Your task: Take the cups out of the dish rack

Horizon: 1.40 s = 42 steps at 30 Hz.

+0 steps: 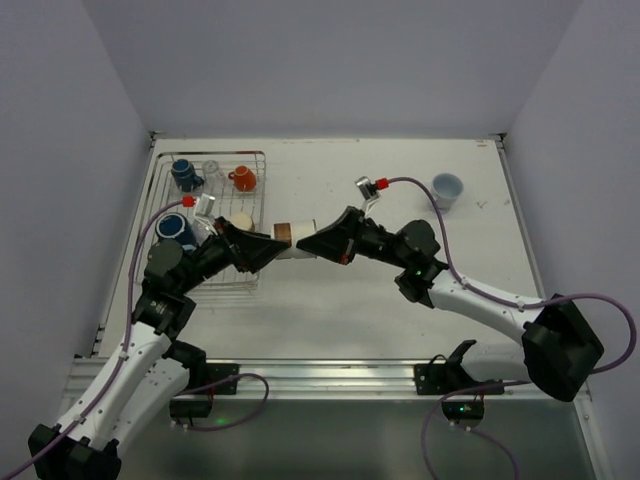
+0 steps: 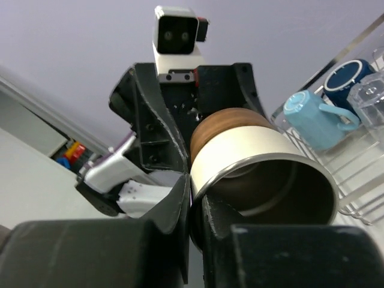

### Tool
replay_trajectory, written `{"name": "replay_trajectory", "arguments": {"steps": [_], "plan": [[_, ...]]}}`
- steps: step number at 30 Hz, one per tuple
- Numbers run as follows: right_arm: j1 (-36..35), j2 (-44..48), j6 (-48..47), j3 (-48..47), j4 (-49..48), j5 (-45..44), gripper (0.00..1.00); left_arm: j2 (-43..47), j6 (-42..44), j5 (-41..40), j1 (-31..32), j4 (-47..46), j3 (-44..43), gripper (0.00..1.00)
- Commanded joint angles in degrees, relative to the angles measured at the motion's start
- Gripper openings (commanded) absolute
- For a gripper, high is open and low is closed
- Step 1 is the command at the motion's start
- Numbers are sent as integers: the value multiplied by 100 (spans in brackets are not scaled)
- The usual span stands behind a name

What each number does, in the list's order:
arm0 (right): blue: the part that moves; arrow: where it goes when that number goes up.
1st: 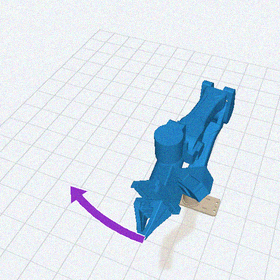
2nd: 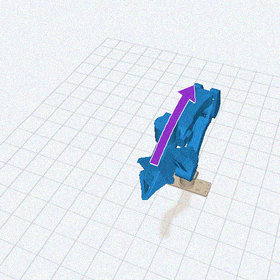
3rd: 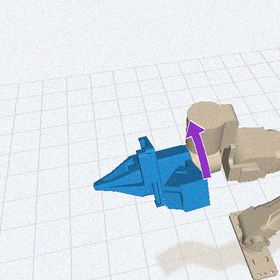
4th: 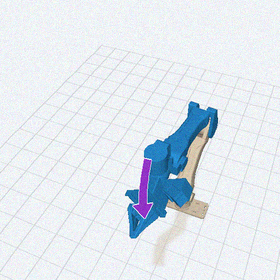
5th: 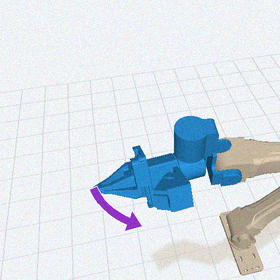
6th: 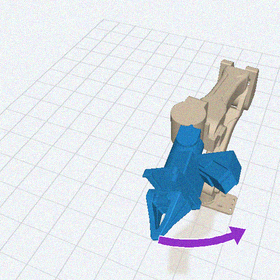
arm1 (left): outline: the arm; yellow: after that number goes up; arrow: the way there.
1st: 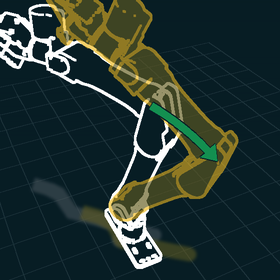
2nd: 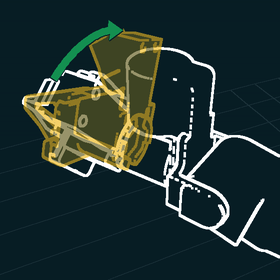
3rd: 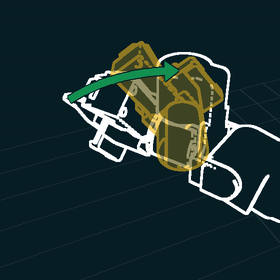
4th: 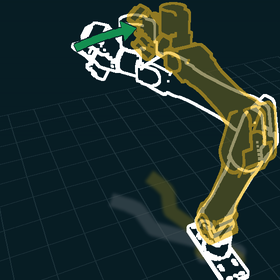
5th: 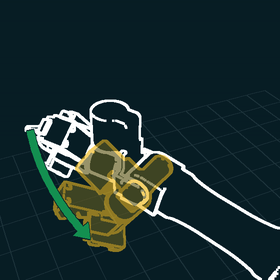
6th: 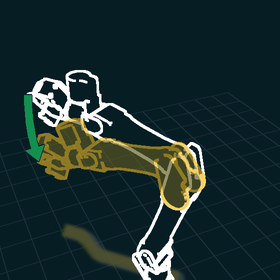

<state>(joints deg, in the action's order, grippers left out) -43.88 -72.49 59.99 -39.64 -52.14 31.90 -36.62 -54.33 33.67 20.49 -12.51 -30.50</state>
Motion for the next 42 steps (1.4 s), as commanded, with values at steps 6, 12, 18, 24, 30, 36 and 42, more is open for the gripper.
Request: {"name": "replay_trajectory", "arguments": {"steps": [6, 12, 18, 24, 30, 36, 42], "plan": [[81, 701, -1882, -851, 3593, -1086, 0, 304, 2590, -2027, -19, 3119, -1519, 100], [643, 17, -3861, -2696, 7518, -2626, 0, 515, 3331, -2970, -19, 3739, -1196, 100], [1425, -1404, -4767, -4059, 9035, -4286, 0, 481, 3428, -2753, -28, 3492, -667, 100], [2067, -2690, -5304, -4965, 9187, -4596, 0, 437, 3464, -2567, 42, 3413, -571, 100], [2384, -3886, -5717, -5800, 9187, -4596, 0, 445, 3455, -2883, 113, 3493, -580, 100], [2507, -4414, -5884, -5924, 9055, -4316, 0, 314, 3455, -2884, 104, 3493, -589, 100], [2507, -4625, -5911, -5792, 8870, -3999, 3, 200, 3455, -3103, 8, 3536, -615, 100]]}}
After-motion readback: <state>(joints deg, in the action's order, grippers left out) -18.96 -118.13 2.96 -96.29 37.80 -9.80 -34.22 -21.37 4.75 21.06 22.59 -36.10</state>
